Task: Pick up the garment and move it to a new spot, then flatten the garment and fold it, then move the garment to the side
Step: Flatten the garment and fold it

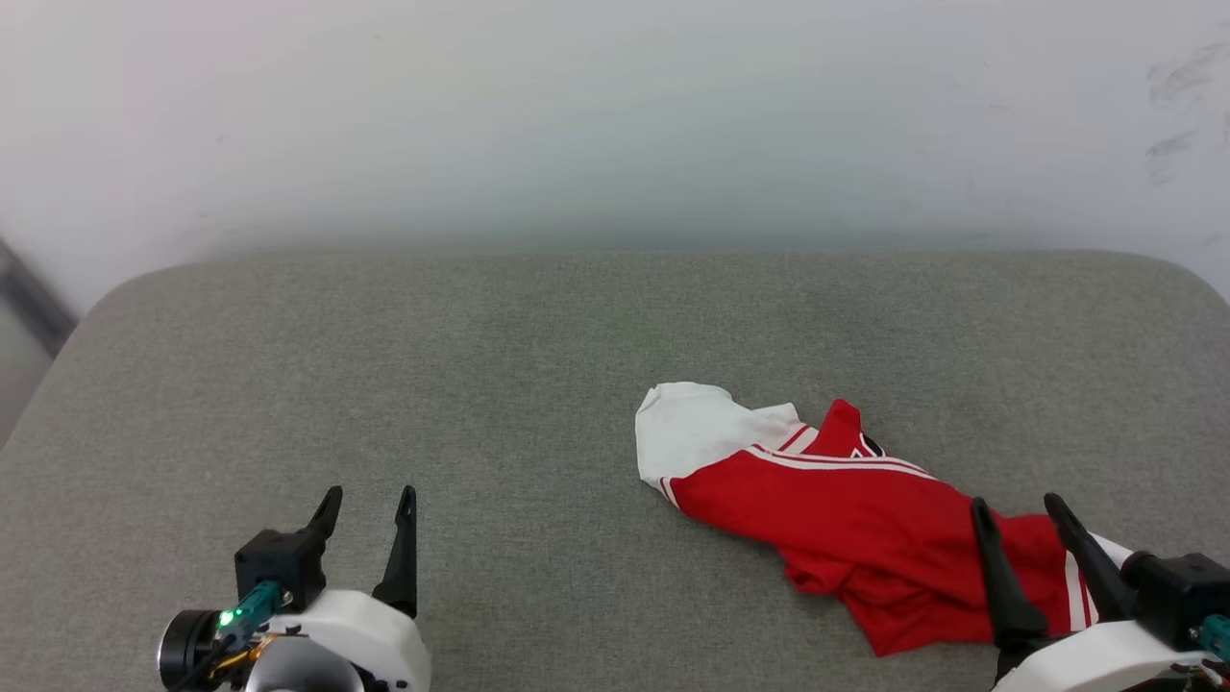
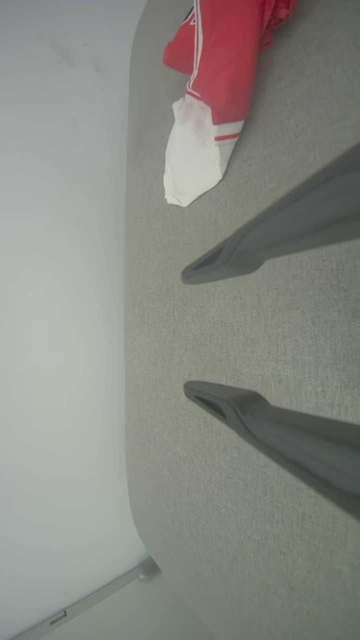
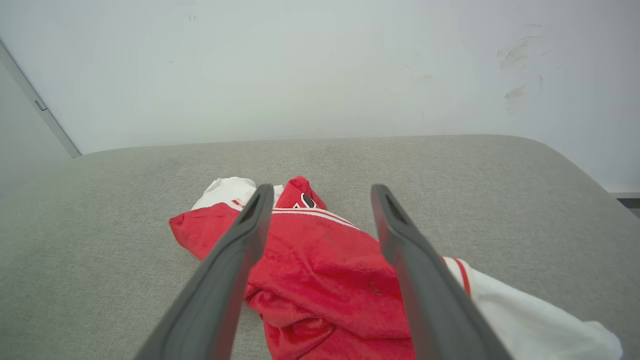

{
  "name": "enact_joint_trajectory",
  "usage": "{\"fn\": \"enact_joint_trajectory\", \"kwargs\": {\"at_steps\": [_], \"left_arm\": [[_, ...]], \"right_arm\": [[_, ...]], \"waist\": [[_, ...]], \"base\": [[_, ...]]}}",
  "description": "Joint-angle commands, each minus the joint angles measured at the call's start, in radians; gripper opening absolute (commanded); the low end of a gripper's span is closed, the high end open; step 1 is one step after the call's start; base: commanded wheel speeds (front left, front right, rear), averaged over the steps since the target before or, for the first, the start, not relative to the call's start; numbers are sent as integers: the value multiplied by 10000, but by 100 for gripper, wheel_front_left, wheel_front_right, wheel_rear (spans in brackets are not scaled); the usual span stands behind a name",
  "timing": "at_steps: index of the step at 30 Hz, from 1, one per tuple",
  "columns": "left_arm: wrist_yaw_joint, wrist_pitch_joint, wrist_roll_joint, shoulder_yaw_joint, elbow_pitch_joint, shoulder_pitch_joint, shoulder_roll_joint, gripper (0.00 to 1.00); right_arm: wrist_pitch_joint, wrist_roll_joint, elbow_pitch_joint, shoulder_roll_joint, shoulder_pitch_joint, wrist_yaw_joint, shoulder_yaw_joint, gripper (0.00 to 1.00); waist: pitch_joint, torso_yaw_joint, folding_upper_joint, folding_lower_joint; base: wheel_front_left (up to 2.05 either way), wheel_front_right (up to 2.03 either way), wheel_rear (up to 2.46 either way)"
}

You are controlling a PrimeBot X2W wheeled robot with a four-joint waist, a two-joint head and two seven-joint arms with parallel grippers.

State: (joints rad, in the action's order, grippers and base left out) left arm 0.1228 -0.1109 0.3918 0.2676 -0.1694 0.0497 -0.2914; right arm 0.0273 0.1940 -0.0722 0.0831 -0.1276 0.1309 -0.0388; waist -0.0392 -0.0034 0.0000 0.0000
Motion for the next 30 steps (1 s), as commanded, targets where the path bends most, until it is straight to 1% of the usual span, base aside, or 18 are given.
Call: {"fn": "enact_joint_trajectory", "kwargs": {"at_steps": [1, 4, 6, 10, 12, 14, 15, 17, 19, 22, 26, 30], "left_arm": [[-106, 116, 17, 84, 11, 341, -54, 100], [-527, 501, 118, 336, -33, 1009, -59, 100], [-953, 991, 193, 583, -164, 1626, -72, 100], [-1805, 1999, 534, 891, -445, 3366, -77, 100], [-2145, 2670, 740, 1132, -792, 4203, -114, 100], [-2360, 3375, 1041, 1440, -1145, 5032, -112, 100], [-2474, 4097, 1312, 1837, -1526, 5837, -206, 100], [-2516, 4798, 1651, 2265, -1911, 6502, -270, 100], [-2533, 5564, 2234, 2840, -2208, 7079, -339, 100], [-2534, 6534, 3060, 3736, -2681, 7785, -647, 100], [-2537, 7153, 3821, 4550, -3448, 8462, -985, 100], [-2539, 7430, 4436, 5183, -4224, 8893, -1135, 100]], "right_arm": [[12, -45, -104, -52, 28, -3, 25, 100], [75, -153, -255, -72, 172, -3, 47, 100], [69, -207, -397, -70, 325, -3, 60, 100], [167, -281, -674, -92, 659, -3, 76, 100], [55, -284, -806, -107, 889, -3, 140, 100], [-35, -269, -843, -122, 1052, -3, 191, 100], [-90, -249, -811, -140, 1216, -3, 203, 100], [-170, -250, -734, -169, 1369, -3, 219, 100], [-260, -193, -659, -205, 1510, -3, 293, 100], [-394, -137, -492, -249, 1683, -3, 368, 100], [-539, -77, -256, -299, 1849, -3, 451, 100], [-701, 35, -56, -327, 1993, -3, 573, 100]], "waist": [[66, -22, 0, 0], [237, -76, 0, 0], [391, -145, 0, 0], [1071, -429, 0, 0], [1440, -629, 0, 0], [1768, -832, 0, 0], [2080, -1034, 0, 0], [2352, -1238, 0, 0], [2608, -1458, 0, 0], [2904, -1774, 0, 0], [3263, -2135, 0, 0], [3572, -2436, 0, 0]], "base": [[0, 0, 0], [0, 0, 0], [0, 0, 0], [0, 0, 0], [0, 0, 0], [0, 0, 0], [0, 0, 0], [0, 0, 0], [0, 0, 0], [0, 0, 0], [0, 0, 0], [0, 0, 0]]}}
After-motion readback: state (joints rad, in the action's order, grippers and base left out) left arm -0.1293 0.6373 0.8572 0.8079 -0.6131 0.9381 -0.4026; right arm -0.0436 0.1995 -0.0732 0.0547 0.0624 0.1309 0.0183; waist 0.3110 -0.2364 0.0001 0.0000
